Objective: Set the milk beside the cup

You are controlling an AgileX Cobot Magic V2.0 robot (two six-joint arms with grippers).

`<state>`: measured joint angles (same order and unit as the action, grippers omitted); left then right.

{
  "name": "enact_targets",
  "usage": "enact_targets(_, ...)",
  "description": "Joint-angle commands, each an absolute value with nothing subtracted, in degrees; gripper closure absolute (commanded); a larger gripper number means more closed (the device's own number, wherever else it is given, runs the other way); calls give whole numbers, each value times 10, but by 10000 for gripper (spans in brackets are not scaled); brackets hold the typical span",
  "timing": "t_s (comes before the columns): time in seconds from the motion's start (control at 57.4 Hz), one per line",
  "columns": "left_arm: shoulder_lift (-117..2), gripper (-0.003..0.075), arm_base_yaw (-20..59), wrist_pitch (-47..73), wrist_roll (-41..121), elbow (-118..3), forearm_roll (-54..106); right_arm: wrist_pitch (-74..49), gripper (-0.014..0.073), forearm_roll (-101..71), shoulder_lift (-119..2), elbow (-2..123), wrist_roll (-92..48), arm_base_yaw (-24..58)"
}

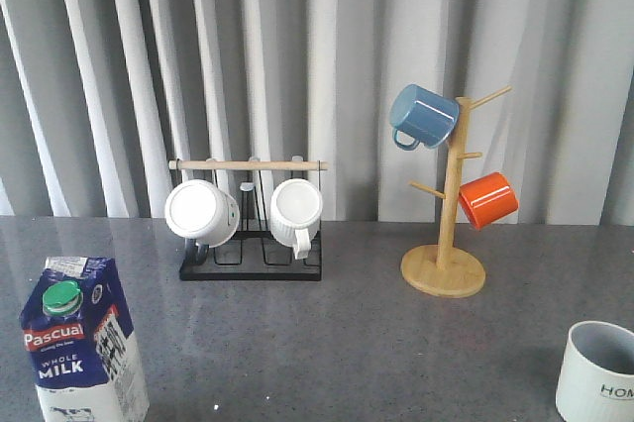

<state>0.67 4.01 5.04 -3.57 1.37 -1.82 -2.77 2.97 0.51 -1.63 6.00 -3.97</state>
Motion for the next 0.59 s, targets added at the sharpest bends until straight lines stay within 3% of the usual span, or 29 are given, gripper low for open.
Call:
enact_targets(0.0,13,726,39,11,-42,1,-16,16,598,32,14,-22,57,-43)
enact_targets(0.575,13,726,39,11,-42,1,-16,42,598,82,14,-21,0,-43)
